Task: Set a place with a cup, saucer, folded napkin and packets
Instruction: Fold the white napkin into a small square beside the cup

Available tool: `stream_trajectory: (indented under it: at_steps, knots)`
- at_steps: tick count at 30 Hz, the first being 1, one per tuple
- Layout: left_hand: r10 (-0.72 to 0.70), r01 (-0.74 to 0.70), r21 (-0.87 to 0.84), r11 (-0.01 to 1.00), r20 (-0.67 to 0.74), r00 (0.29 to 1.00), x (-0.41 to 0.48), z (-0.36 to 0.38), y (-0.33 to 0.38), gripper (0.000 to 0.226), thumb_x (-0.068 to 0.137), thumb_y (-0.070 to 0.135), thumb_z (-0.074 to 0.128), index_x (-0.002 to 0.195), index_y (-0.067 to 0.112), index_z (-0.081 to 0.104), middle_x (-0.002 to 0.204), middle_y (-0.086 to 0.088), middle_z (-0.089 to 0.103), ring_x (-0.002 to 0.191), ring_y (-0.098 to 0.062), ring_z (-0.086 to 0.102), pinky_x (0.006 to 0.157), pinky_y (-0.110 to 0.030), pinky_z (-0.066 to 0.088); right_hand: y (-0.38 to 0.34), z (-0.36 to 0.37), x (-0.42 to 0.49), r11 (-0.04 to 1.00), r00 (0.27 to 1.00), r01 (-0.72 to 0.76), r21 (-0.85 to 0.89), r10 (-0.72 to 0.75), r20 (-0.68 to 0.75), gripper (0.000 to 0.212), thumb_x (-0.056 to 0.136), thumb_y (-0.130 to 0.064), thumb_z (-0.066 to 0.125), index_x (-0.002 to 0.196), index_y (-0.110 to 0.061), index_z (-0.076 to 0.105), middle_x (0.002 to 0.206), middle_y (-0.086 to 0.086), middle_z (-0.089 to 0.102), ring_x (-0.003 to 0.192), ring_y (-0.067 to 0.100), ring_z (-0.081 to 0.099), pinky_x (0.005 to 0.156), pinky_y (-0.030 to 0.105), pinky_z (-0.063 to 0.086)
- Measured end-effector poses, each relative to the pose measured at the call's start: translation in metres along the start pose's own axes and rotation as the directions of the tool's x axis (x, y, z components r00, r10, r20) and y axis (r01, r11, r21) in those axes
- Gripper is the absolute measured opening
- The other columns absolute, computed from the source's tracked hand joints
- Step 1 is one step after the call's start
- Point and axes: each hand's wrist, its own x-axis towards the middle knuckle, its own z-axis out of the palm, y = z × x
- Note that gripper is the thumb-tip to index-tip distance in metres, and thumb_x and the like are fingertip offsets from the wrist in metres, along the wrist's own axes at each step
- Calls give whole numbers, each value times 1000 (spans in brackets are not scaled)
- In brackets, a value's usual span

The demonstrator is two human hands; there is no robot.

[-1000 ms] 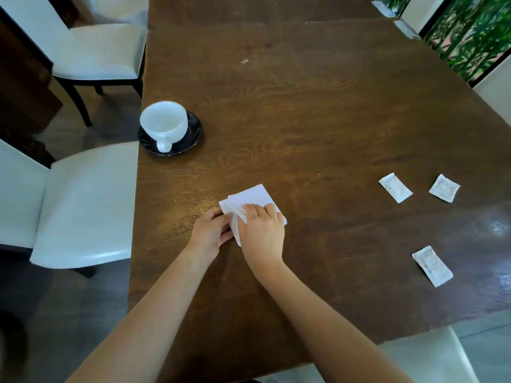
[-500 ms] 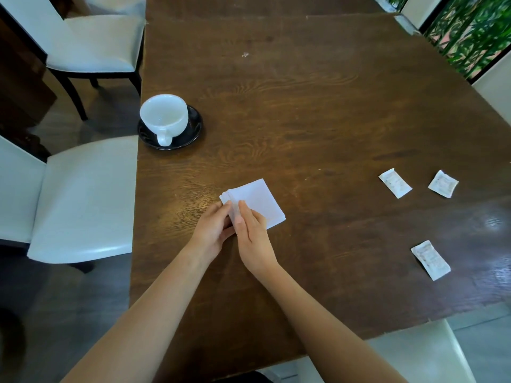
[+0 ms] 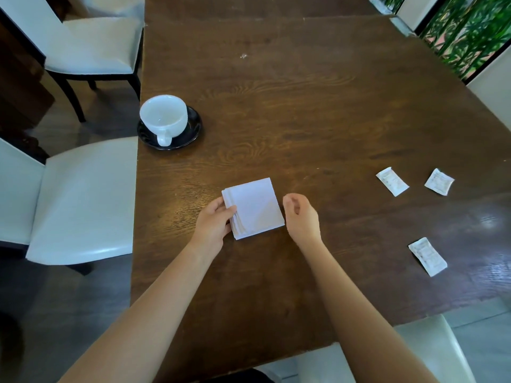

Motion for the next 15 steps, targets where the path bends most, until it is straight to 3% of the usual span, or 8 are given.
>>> stream_trajectory:
  at_steps: [2, 4, 6, 8, 11, 13, 15]
  knots:
    - [36, -35, -25, 999, 60, 998, -6, -1, 3, 33, 89, 9, 58, 120, 21, 57, 104, 10, 64, 92, -6, 61, 62, -21, 54, -2, -5, 3, 997, 982, -32, 64, 19, 190, 37, 96, -44, 38, 117, -20, 56, 101, -13, 57, 96, 7, 56, 73, 19, 43]
    - [74, -62, -83, 995, 150, 986, -11, -3, 8, 27, 89, 11, 59, 113, 23, 60, 112, 4, 66, 100, -12, 63, 70, -26, 55, -8, -7, 1, 972, 954, -91, 219, 22, 300, 30, 93, -51, 40, 96, -28, 58, 93, -14, 59, 88, 8, 59, 59, 14, 48]
    - [106, -67, -174, 982, 220, 970, -15, -3, 10, 26, 90, 17, 57, 115, 23, 61, 116, -1, 66, 105, -17, 63, 81, -34, 56, -12, -7, -3, 949, 953, -79, 305, -18, 303, 25, 91, -52, 43, 86, -31, 56, 89, -10, 61, 83, 12, 63, 52, 12, 49]
    - [128, -77, -202, 976, 253, 959, -18, 2, 10, 29, 91, 33, 53, 119, 25, 58, 115, -3, 65, 105, -20, 63, 85, -37, 55, -17, -2, -7, 941, 966, 23, 339, -108, 233, 24, 91, -50, 45, 85, -30, 57, 84, -8, 62, 75, 11, 63, 50, 11, 48]
    - [221, -223, 14, 975, 70, 973, -24, 17, 7, 39, 88, 51, 51, 119, 26, 53, 107, 3, 63, 95, -15, 63, 74, -30, 56, -20, 7, -14, 922, 969, 117, 370, -187, 159, 26, 93, -43, 46, 85, -23, 61, 77, -5, 62, 70, 8, 62, 50, 16, 49]
    - [352, -328, 201, 923, -96, 931, -26, 22, 6, 45, 86, 51, 54, 122, 24, 46, 97, 15, 57, 86, -8, 61, 61, -18, 49, -19, 11, -17, 919, 972, 118, 377, -184, 144, 28, 94, -40, 47, 84, -19, 62, 75, -5, 63, 69, 8, 61, 52, 19, 50]
    - [443, -395, 290, 872, -122, 888, -27, 20, 7, 42, 86, 48, 55, 121, 25, 46, 93, 21, 53, 83, -2, 58, 59, -14, 43, -18, 9, -16, 923, 982, 92, 374, -147, 122, 32, 93, -42, 47, 74, -19, 60, 68, -8, 59, 64, 7, 57, 53, 21, 47]
